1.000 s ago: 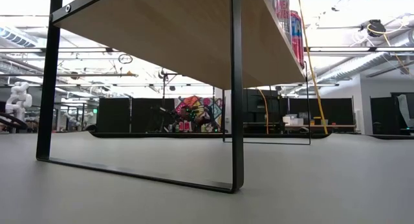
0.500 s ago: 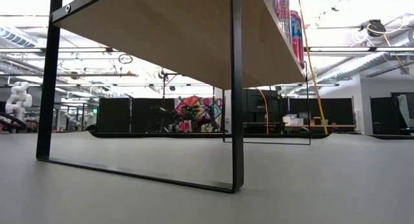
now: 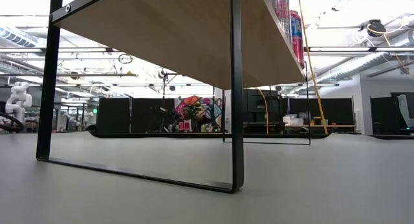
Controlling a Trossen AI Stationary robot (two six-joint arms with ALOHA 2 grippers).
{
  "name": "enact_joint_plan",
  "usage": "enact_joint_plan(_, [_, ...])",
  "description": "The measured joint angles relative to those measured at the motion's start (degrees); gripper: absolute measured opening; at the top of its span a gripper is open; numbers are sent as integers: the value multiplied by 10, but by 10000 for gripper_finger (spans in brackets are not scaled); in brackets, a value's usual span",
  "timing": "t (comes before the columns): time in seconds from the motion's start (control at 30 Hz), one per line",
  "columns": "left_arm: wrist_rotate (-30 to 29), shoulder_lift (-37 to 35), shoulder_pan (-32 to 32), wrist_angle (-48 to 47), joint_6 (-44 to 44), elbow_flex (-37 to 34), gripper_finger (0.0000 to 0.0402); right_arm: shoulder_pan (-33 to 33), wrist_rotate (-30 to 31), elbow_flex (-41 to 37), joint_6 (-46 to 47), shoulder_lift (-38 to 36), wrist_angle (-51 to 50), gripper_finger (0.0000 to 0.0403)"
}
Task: Place canned beverage on shelf
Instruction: Return to Home Position
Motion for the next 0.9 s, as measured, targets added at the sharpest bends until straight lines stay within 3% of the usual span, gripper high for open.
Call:
enact_joint_plan(0.17, [54, -56, 49, 97, 6, -105, 1, 0, 17, -128, 17, -27, 112, 0])
enact_joint_plan(0.47, [94, -150, 72, 178, 8, -237, 1, -25, 12, -481, -45, -122, 535, 0])
enact_joint_plan(0.9, [102, -188, 73, 265, 16, -365, 1, -65, -61, -859, -41, -315, 797, 0])
